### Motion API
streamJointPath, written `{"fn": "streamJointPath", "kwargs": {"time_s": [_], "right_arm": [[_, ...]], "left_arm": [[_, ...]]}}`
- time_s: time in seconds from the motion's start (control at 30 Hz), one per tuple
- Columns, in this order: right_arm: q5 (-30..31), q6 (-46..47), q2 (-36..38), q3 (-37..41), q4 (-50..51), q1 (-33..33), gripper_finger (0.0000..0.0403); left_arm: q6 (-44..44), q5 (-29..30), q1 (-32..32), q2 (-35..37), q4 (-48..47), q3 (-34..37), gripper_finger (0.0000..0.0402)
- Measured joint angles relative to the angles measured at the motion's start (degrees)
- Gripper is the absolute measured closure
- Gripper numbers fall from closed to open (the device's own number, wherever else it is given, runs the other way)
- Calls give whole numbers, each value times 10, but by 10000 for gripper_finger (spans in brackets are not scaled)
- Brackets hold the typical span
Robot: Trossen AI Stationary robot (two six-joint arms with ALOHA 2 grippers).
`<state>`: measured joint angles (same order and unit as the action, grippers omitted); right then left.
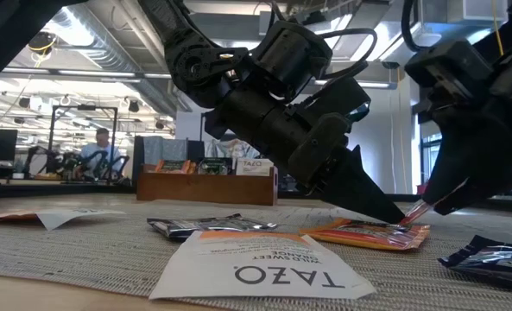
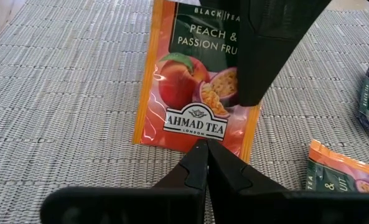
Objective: Pick & Place Tea
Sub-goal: Put the orange tea bag into the left section of the wooden organizer
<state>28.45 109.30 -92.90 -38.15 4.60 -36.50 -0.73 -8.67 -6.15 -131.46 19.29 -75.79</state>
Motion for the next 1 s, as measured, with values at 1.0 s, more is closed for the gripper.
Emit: {"fn": "streamJointPath", "kwargs": {"time_s": [1.0], "right_arm": [[-32,-438,1,-243,403,32,394]], "left_arm": [[-21,-36,22,261,-344,7,367]]}}
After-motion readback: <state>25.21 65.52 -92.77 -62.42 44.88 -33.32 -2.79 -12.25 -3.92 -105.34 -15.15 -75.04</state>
